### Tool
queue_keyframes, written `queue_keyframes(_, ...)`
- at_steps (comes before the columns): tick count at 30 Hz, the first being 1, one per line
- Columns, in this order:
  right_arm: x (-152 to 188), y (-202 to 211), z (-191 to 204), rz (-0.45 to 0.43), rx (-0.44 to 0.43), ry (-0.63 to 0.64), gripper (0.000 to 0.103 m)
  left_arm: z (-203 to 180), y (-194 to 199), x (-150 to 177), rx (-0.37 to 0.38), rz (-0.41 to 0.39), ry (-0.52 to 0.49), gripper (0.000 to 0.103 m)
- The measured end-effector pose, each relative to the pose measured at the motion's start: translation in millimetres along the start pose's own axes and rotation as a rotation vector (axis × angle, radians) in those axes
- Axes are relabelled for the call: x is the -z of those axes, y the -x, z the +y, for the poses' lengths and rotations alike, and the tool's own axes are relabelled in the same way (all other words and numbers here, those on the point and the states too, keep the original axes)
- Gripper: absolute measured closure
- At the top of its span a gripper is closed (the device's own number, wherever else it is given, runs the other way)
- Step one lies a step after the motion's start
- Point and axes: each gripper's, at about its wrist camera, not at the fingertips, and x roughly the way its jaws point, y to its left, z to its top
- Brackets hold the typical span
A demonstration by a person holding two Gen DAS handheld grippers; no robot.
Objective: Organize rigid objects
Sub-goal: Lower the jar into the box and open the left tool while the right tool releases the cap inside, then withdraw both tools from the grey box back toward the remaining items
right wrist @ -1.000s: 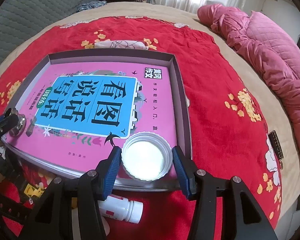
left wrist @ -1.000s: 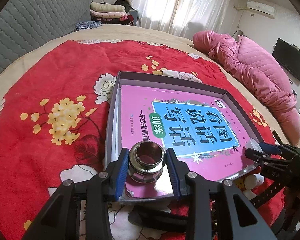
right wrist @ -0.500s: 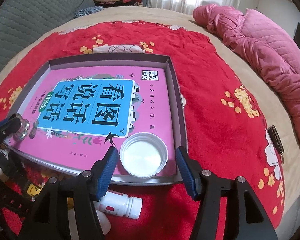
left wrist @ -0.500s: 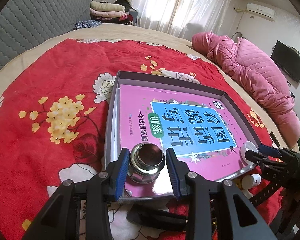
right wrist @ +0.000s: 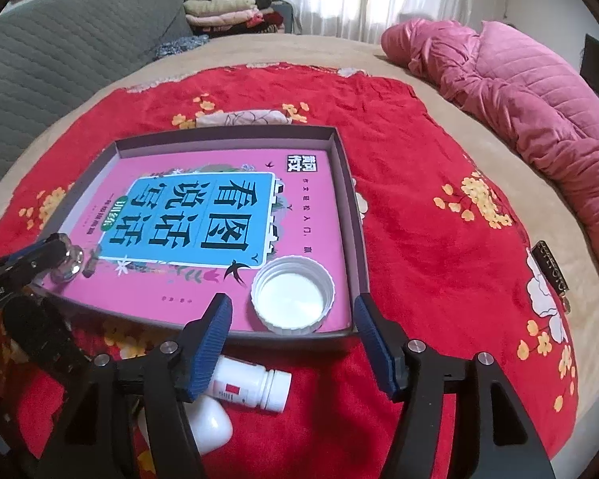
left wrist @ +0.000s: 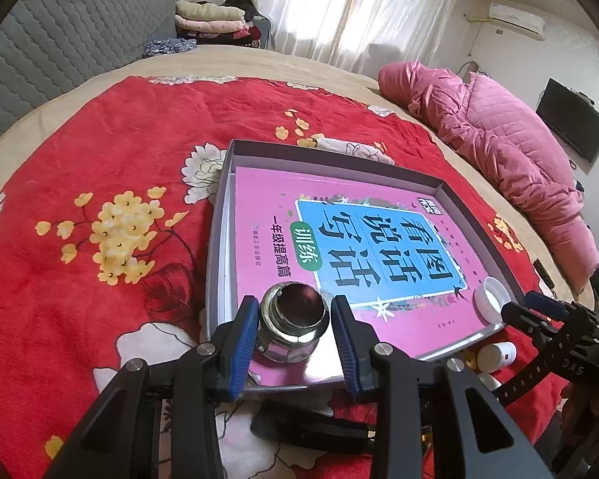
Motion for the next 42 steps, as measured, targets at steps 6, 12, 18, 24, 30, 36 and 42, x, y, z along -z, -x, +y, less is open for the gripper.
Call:
queue_keyframes(6,3,10,-4,-0.016,0.011,-0.011,0.032,0,4,0,-0.009,-0.009,-0.007,0.065)
queue_keyframes(12,9,21,-14,-0.025,0.017,-0.037,0.031,10,12,-2,0.002,-0.027,0.038,0.064)
queue_keyframes(18,10,37,-18,-0.065,0.003,-0.048,0.031,18,19,-3,0.0,-0.046,0.068,0.064)
queue_keyframes(24,11,47,-16,-0.087,-0.018,-0.048,0.031,14,29,2,-0.025,-0.057,0.052,0.064)
queue_keyframes(30,15,53,-16,-0.097,-0.028,-0.05,0.031,19,43,7,-0.049,-0.067,0.075,0.063)
queue_keyframes(36,18,58,-18,-0.108,-0.039,-0.059,0.03,17,52,12,-0.091,-0.075,0.067,0.062)
queue_keyframes(42,20,63,-20,-0.122,-0.054,-0.072,0.03,7,63,17,-0.085,-0.075,0.04,0.062)
